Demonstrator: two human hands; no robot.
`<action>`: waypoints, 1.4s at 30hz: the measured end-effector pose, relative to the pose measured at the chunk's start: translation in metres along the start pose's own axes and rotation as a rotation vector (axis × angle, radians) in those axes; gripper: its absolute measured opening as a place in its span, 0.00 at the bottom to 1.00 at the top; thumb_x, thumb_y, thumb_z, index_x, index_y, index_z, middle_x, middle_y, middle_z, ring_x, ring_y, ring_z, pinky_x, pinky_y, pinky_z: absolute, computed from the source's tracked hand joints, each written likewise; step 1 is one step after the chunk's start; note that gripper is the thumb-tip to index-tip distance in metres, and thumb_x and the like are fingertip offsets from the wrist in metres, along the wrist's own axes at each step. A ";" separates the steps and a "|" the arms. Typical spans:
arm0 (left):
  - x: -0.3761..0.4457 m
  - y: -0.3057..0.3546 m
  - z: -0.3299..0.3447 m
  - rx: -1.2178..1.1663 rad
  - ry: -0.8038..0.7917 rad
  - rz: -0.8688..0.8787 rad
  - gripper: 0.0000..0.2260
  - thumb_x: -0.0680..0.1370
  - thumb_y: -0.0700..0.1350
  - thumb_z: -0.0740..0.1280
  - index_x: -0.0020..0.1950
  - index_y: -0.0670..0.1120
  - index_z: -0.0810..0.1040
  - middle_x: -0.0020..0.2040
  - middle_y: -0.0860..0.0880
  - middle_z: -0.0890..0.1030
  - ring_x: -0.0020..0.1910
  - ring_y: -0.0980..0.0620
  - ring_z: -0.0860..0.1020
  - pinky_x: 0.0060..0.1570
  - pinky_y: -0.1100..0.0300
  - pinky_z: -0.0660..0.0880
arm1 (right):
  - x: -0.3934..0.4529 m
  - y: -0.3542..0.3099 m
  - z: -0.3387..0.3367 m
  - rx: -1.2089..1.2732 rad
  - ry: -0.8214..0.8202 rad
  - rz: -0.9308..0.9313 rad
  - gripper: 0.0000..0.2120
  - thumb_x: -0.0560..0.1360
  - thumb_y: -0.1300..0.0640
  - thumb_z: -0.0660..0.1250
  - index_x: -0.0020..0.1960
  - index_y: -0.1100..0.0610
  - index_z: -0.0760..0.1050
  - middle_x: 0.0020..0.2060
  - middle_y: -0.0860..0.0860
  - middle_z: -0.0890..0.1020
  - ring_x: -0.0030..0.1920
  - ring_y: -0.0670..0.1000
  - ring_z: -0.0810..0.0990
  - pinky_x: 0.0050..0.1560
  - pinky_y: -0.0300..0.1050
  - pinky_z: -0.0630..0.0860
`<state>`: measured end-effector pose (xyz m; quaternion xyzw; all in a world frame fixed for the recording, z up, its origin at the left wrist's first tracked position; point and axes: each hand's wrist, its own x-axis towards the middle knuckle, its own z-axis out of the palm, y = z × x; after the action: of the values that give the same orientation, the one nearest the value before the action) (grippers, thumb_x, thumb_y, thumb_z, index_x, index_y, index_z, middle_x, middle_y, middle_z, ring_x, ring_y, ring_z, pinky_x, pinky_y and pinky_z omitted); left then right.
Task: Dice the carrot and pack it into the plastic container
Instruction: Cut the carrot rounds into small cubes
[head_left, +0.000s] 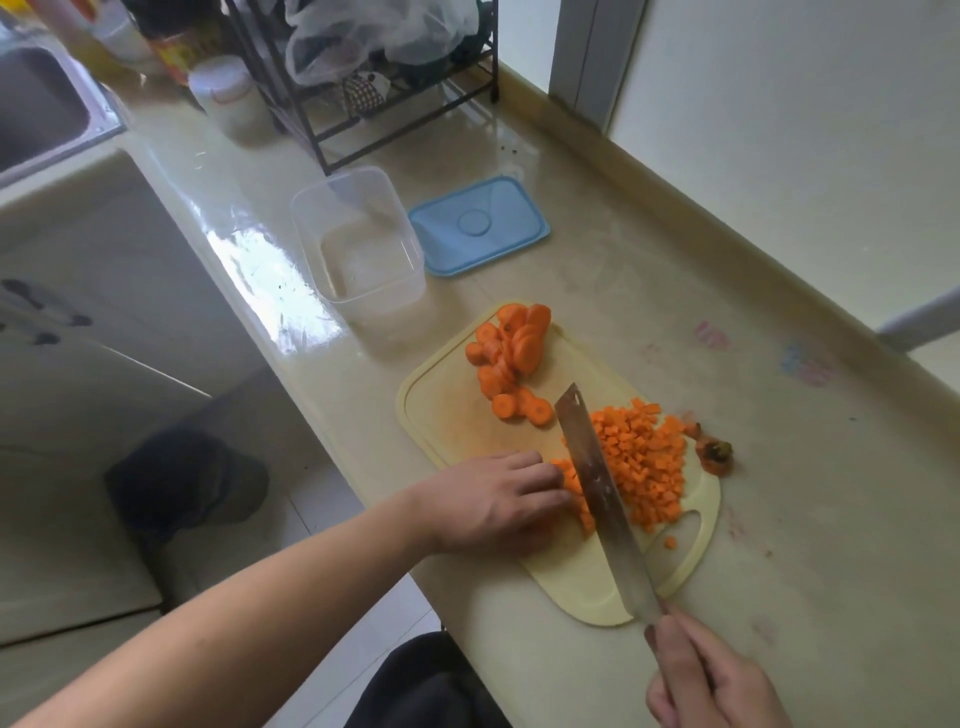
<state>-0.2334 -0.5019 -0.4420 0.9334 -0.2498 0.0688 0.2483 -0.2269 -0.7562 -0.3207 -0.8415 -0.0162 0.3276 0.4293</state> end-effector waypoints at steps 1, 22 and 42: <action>-0.002 -0.001 0.000 -0.005 0.010 0.005 0.16 0.83 0.47 0.67 0.65 0.38 0.79 0.56 0.40 0.79 0.50 0.41 0.77 0.51 0.48 0.76 | 0.000 -0.001 0.000 0.005 0.002 0.000 0.10 0.77 0.61 0.64 0.48 0.53 0.84 0.16 0.53 0.70 0.18 0.44 0.68 0.25 0.31 0.67; -0.035 0.006 -0.002 0.018 0.257 -0.245 0.19 0.80 0.56 0.70 0.64 0.45 0.77 0.59 0.44 0.80 0.55 0.44 0.78 0.53 0.48 0.77 | 0.003 0.004 0.005 0.010 -0.049 -0.020 0.22 0.77 0.56 0.64 0.48 0.26 0.75 0.17 0.52 0.72 0.20 0.45 0.71 0.27 0.34 0.70; -0.024 0.037 0.023 -0.074 0.416 -0.322 0.08 0.78 0.43 0.76 0.51 0.38 0.85 0.52 0.42 0.82 0.48 0.44 0.80 0.48 0.53 0.79 | 0.018 0.008 0.005 -0.134 -0.152 -0.037 0.09 0.77 0.48 0.62 0.52 0.40 0.80 0.19 0.49 0.74 0.22 0.43 0.72 0.29 0.37 0.70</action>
<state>-0.2724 -0.5310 -0.4518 0.9171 -0.0442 0.2097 0.3361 -0.2176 -0.7524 -0.3377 -0.8406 -0.0860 0.3809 0.3755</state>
